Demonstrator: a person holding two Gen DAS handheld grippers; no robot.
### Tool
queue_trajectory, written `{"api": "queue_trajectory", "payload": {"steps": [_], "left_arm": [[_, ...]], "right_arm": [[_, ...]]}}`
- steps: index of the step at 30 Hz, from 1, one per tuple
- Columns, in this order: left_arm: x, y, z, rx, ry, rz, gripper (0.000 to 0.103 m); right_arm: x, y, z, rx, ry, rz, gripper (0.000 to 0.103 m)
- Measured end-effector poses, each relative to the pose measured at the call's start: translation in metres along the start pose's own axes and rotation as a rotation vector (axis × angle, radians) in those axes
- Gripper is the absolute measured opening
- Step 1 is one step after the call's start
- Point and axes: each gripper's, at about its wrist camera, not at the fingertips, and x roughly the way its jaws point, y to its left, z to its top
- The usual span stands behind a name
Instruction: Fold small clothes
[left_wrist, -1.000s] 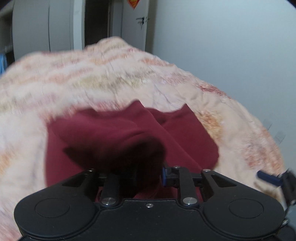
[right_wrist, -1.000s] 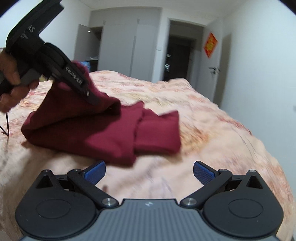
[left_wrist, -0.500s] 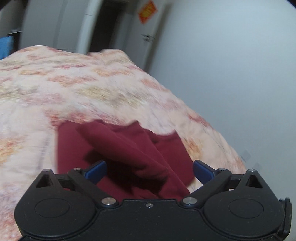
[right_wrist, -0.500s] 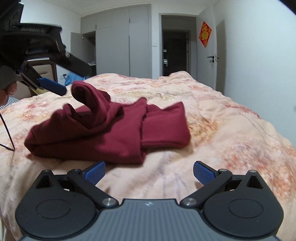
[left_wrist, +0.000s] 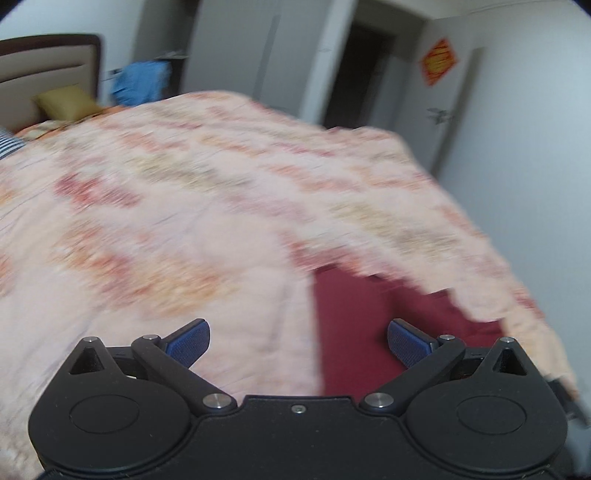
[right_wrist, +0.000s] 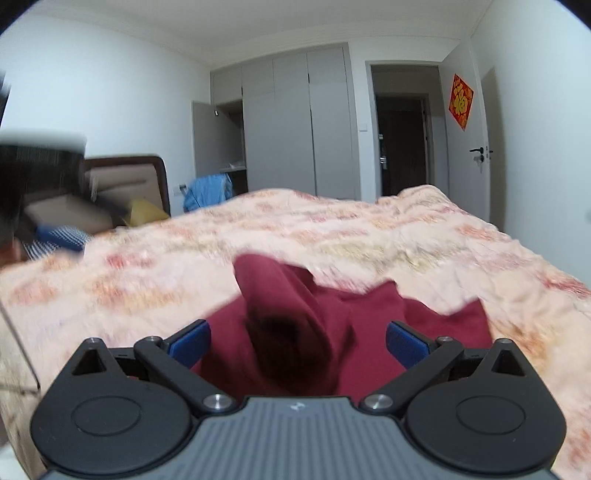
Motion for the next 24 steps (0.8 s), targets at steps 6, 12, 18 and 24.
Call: {"api": "queue_trajectory", "payload": {"steps": [6, 12, 18, 24], "left_arm": [[0.039, 0.012, -0.031, -0.052, 0.094, -0.009, 0.102], [0.062, -0.011, -0.044, 0.0, 0.128, -0.05, 0.102], [0.095, -0.022, -0.05, -0.036, 0.216, -0.187, 0.096], [0.108, -0.035, -0.059, -0.035, 0.239, -0.225, 0.089]], "right_arm": [[0.024, 0.008, 0.01, -0.049, 0.017, -0.034, 0.102], [0.045, -0.012, 0.002, 0.057, 0.062, -0.018, 0.062], [0.037, -0.04, -0.007, 0.173, 0.022, -0.04, 0.032], [0.039, -0.071, -0.017, 0.262, 0.038, -0.065, 0.02]]}}
